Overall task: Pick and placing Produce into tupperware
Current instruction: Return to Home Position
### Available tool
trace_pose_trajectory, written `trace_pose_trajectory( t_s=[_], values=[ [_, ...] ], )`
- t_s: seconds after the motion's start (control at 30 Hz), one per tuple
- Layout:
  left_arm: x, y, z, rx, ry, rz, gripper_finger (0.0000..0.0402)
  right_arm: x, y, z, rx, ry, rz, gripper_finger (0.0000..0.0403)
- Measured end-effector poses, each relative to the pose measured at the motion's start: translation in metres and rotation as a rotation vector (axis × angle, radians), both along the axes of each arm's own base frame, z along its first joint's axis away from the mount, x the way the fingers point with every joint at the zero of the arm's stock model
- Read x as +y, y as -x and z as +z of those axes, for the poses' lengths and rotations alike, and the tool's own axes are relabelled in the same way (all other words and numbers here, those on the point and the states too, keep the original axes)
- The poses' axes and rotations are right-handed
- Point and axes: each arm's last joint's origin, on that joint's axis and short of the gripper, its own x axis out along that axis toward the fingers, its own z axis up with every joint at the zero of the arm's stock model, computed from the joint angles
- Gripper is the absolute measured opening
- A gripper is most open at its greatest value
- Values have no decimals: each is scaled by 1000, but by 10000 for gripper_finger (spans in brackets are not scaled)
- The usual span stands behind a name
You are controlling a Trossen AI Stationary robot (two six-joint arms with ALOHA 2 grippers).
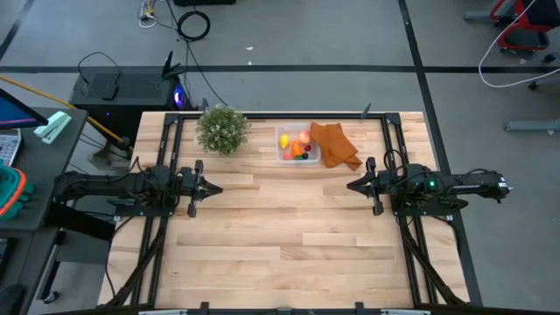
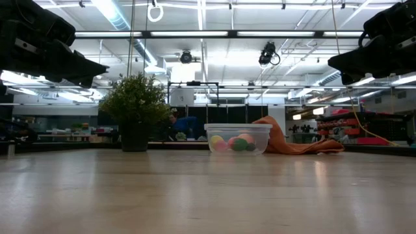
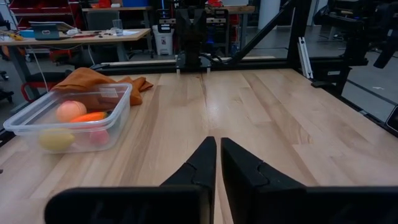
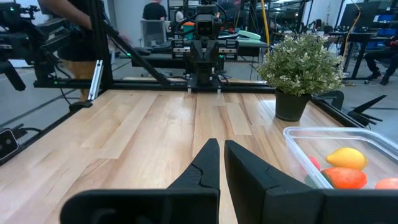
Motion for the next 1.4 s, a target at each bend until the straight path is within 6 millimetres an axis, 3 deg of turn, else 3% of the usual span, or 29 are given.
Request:
trace_pose_trajectory(
  t_s=[1.4],
  values=[
    [0, 0, 0, 0, 0, 0, 30, 0, 0, 0, 0, 0, 0, 0]
  ],
)
